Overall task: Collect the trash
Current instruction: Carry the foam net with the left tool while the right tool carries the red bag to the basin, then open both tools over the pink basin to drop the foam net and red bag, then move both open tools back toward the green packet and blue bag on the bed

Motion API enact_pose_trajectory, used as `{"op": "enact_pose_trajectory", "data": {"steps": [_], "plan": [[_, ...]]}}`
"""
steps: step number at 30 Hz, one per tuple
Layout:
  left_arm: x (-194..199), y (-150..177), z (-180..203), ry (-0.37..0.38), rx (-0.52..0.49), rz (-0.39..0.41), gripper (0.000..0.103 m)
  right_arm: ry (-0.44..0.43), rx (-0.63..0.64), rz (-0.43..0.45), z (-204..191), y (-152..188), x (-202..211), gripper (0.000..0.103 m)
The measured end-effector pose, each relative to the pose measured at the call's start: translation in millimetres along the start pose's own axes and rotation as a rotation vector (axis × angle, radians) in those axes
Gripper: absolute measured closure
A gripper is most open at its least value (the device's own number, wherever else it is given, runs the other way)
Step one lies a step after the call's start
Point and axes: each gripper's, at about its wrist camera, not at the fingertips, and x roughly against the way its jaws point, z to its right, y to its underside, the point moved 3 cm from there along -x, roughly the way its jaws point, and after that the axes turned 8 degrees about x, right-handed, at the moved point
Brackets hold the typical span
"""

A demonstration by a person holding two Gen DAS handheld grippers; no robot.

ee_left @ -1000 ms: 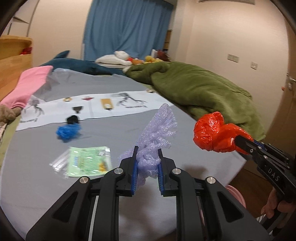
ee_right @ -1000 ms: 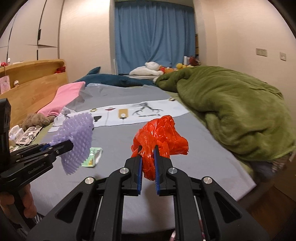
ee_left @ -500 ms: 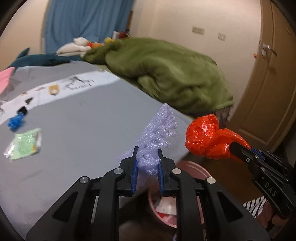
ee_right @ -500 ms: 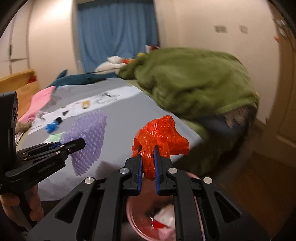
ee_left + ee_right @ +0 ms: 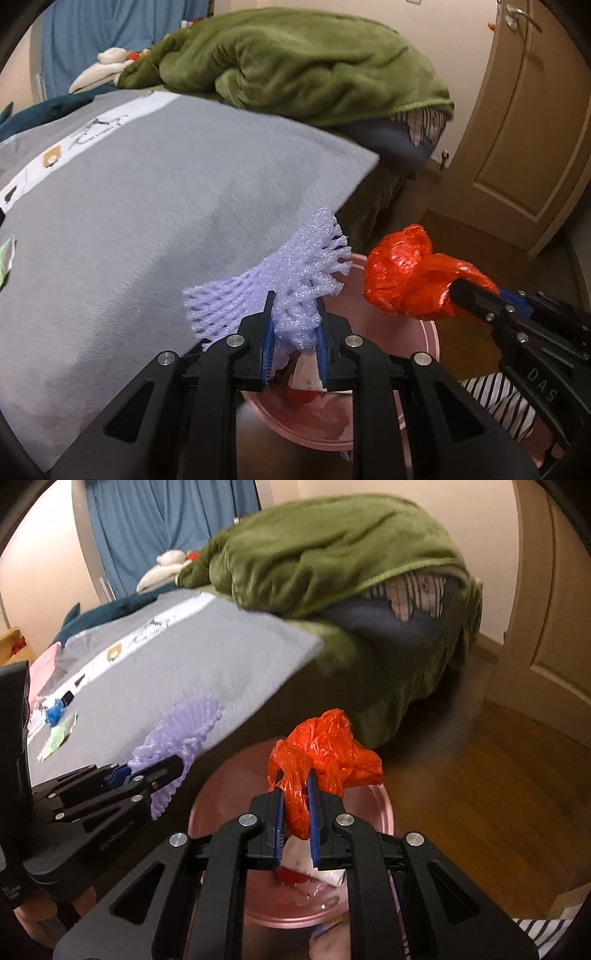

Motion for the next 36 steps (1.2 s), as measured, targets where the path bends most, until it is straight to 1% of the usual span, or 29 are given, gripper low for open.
{"op": "enact_pose_trajectory", "data": {"steps": [1,3,4,5,6,7,8,11,13,15,17,18,23,26,30,33,35,36], "plan": [[-2.4,1.2,0.9,0.0,-0.001,-0.008,0.074,-0.013,-0.008,-0.026,0.7,3.0,-4.7,0.088],[-4.8,2.0,0.5,-0.021,0.006,-0.007,0.031,-0.03,-0.025,-0.069,0.3,5.7,-12.5,0.083],[-3.0,1.6,-0.5,-0.039,0.01,0.014,0.025,-0.027,-0.043,-0.089,1.4,7.7,-15.9,0.073],[-2.2,1.1,-1.2,-0.062,0.013,0.029,0.02,-0.019,-0.054,-0.095,3.2,8.5,-16.4,0.061],[-2.2,-0.1,-3.5,-0.099,0.015,0.04,0.015,-0.005,-0.066,-0.095,5.1,8.6,-16.6,0.057],[-2.8,-1.6,-6.8,-0.121,0.019,0.036,0.013,0.007,-0.073,-0.087,6.6,8.0,-15.9,0.046],[-3.3,-2.7,-7.7,-0.124,0.022,0.034,0.013,0.023,-0.08,-0.072,8.4,6.8,-13.7,0.041],[3.2,-6.9,-15.4,-0.137,0.038,0.041,0.013,0.04,-0.076,-0.047,8.1,3.6,-9.5,0.037],[9.3,-10.2,-19.6,-0.141,0.046,0.047,0.013,0.033,-0.075,-0.036,4.9,1.3,-7.3,0.035],[22.7,-15.2,-26.3,-0.145,0.057,0.062,0.013,0.005,-0.065,-0.011,-2.9,-4.0,-2.5,0.033],[36.3,-19.9,-32.8,-0.147,0.066,0.083,0.013,-0.03,-0.044,0.017,-11.0,-11.1,2.7,0.027],[47.1,-23.9,-38.6,-0.154,0.072,0.101,0.013,-0.047,-0.027,0.037,-18.2,-15.6,7.9,0.026],[99.0,-41.0,-74.7,-0.195,0.128,0.196,0.013,-0.138,0.09,0.138,-73.6,-44.3,37.0,0.018],[132.8,-48.3,-105.4,-0.238,0.16,0.258,0.013,-0.195,0.155,0.18,-113.3,-61.3,48.5,0.016],[172.0,-50.5,-152.9,-0.327,0.192,0.334,0.013,-0.285,0.212,0.197,-170.2,-80.9,49.8,0.016],[192.3,-50.3,-189.1,-0.392,0.226,0.378,0.012,-0.317,0.272,0.217,-213.0,-92.0,45.6,0.016],[201.2,-47.9,-218.5,-0.433,0.268,0.388,0.012,-0.333,0.306,0.234,-239.3,-99.3,42.9,0.016],[203.0,-46.8,-228.2,-0.442,0.287,0.389,0.012,-0.338,0.311,0.234,-248.2,-100.7,42.0,0.016]]}}
